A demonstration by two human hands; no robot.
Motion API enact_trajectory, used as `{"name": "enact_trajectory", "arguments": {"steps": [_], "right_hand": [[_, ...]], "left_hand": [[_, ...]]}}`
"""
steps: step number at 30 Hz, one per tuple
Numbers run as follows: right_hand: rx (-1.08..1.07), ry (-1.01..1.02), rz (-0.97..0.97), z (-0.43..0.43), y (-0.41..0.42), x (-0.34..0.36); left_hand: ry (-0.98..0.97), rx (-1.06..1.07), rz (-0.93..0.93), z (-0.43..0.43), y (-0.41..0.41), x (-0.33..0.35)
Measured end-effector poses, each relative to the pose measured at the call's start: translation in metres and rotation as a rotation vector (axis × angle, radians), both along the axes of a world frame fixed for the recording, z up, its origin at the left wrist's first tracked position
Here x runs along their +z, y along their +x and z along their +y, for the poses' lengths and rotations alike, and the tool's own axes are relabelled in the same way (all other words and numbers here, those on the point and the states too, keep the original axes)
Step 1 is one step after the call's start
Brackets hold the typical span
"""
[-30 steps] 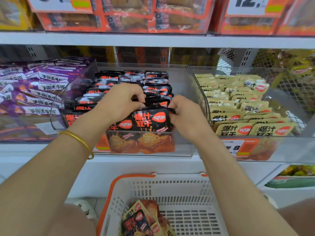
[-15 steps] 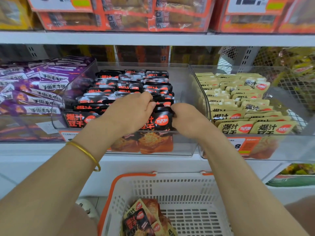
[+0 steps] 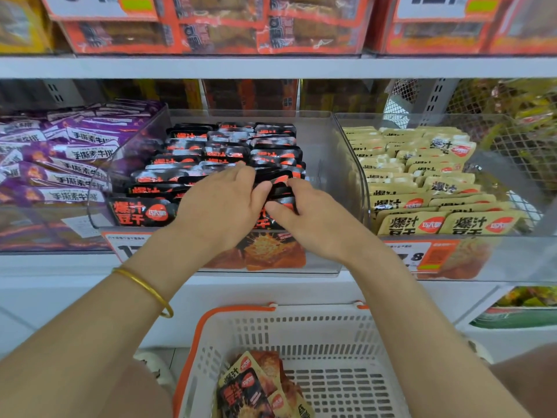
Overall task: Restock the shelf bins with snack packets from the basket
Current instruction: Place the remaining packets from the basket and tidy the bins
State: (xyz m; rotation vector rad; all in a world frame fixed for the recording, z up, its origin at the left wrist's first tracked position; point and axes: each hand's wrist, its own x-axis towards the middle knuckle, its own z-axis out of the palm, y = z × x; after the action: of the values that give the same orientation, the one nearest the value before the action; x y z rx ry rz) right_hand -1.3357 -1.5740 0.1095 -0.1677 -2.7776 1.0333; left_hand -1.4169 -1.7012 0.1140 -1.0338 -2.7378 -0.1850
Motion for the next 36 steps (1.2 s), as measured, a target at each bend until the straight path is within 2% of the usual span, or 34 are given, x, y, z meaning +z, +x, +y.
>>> {"name": "enact_trajectory", "arguments": {"steps": [7, 11, 15, 18, 20, 22, 23, 25, 28, 30, 32, 36], "right_hand": [[0.104, 0.046, -0.102, 0.011, -0.006, 0.008], [0.059, -0.018, -0.14, 0.015, 0.003, 0.008], [-0.01, 0.02, -0.053, 0.011, 0.02, 0.011], [-0.154, 0.106, 0.13, 0.008, 0.043, 0.009], [-0.218, 0.007, 0.332, 0.0, 0.069, 0.001], [-0.231, -0.085, 0.368, -0.004, 0.091, -0.022], [-0.216, -0.083, 0.295, -0.002, 0.096, -0.041], [-0.153, -0.063, 0.01, 0.005, 0.094, -0.092], [-0.029, 0.07, -0.49, 0.017, 0.085, -0.184], [0.05, 0.126, -0.746, 0.021, 0.093, -0.248], [0.14, 0.18, -0.902, 0.019, 0.11, -0.301], [0.184, 0.308, -1.022, 0.013, 0.144, -0.362]], "left_hand": [[-0.022, -0.032, -0.013, 0.003, -0.007, -0.004], [0.116, -0.039, 0.052, -0.001, 0.0, -0.003], [0.419, -0.111, 0.245, -0.013, 0.02, -0.003], [0.54, -0.154, 0.326, -0.023, 0.053, -0.014], [0.542, -0.235, 0.272, -0.027, 0.078, -0.039], [0.36, -0.317, 0.161, -0.029, 0.093, -0.075], [0.216, -0.339, 0.056, -0.027, 0.097, -0.093], [-0.014, -0.336, -0.177, -0.02, 0.097, -0.122], [-0.181, -0.34, -0.327, -0.01, 0.094, -0.152], [-0.265, -0.304, -0.409, -0.008, 0.094, -0.175], [-0.373, -0.281, -0.468, -0.009, 0.093, -0.198], [-0.525, -0.257, -0.516, -0.011, 0.092, -0.218]]}}
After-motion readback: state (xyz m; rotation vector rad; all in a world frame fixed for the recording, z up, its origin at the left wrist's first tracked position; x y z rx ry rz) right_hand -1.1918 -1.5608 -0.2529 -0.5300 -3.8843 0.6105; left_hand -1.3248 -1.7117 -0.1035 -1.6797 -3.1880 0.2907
